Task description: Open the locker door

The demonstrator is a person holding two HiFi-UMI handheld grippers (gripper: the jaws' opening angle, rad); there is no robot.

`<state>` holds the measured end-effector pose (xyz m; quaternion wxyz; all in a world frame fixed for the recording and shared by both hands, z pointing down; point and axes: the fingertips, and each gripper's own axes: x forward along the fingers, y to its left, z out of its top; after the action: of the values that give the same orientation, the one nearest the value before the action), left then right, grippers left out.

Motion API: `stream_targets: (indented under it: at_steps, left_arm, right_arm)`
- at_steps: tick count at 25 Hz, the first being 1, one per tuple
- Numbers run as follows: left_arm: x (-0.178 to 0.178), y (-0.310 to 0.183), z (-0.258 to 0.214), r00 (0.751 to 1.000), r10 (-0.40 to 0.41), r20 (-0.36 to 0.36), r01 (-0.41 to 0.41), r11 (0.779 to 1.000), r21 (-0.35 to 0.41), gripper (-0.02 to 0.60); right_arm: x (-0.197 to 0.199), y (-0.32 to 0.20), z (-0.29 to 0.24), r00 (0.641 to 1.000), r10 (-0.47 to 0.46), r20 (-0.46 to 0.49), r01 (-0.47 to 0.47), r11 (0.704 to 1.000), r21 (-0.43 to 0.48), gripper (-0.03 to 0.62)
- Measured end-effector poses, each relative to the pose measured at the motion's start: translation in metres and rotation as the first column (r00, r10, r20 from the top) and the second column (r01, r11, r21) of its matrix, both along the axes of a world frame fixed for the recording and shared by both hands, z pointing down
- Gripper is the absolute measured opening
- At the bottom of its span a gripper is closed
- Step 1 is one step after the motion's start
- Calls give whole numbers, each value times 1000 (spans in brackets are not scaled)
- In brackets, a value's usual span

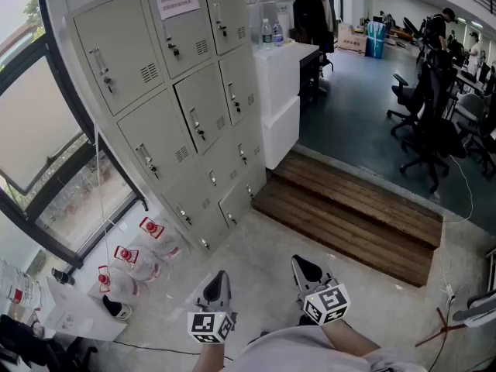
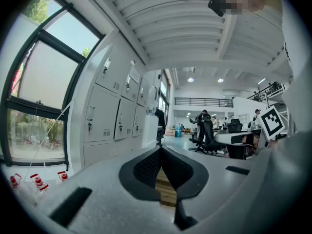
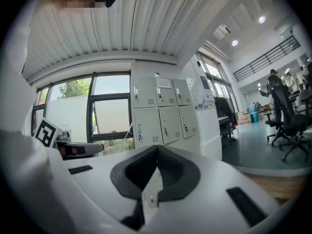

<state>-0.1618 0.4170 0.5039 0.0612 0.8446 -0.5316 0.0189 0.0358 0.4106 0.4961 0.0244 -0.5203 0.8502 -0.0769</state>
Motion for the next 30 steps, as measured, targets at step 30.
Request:
stream_targets:
  at_steps: [30]
  left_arm:
    - [-22,8,6,1000,7,0,-7,1000,5,2]
  right_arm:
    - [-19,1,7,1000,16,6,-16,1000,-11,12]
